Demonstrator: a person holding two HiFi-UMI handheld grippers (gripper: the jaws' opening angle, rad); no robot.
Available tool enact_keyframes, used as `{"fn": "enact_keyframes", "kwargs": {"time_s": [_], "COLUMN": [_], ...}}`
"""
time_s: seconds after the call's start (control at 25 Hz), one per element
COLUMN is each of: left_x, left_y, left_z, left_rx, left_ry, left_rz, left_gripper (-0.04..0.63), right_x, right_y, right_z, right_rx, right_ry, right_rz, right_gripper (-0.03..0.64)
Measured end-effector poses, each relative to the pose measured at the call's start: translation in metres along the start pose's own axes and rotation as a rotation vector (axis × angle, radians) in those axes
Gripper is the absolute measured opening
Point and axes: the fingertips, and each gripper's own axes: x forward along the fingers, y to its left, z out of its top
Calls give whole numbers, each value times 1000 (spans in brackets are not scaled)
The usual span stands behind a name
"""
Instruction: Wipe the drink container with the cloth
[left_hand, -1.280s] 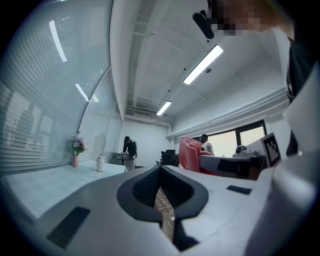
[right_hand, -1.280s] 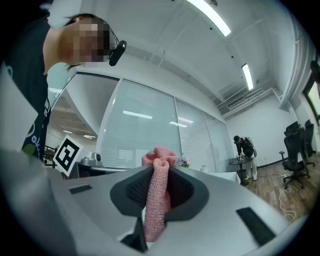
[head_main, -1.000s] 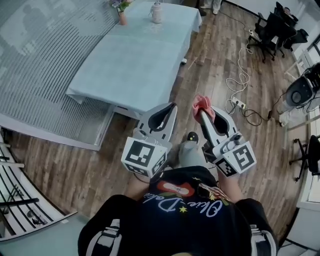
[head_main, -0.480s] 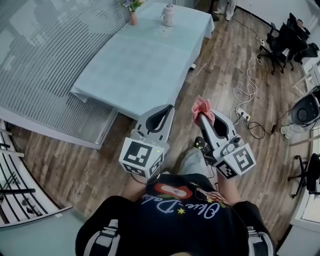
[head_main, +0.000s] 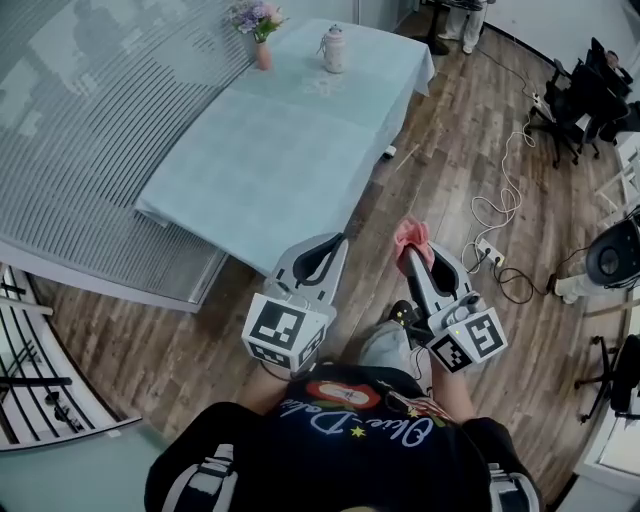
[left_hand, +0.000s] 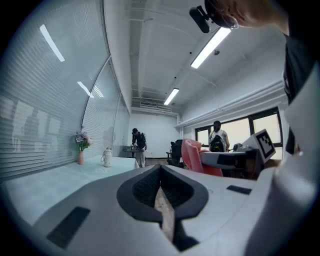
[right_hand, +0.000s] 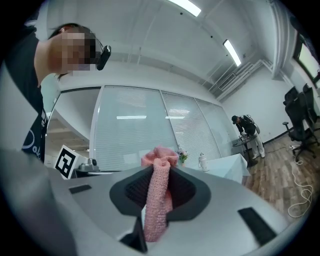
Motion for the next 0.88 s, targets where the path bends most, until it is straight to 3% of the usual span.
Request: {"fn": "enact_keyframes", "kwargs": {"time_s": [0.44,0.88], "left_x": [86,172], "left_y": [18,8], "left_z": [11,27], "left_rx": [26,28], "left_ry": [21,40], "left_rz": [92,139], "left_gripper": [5,5], "right_x": [33,45], "right_y": [-88,-169], "right_z": [9,26], "right_rx": [38,67], "right_ry": [2,12], "right_rz": [63,116], "right_gripper": [60,60]}}
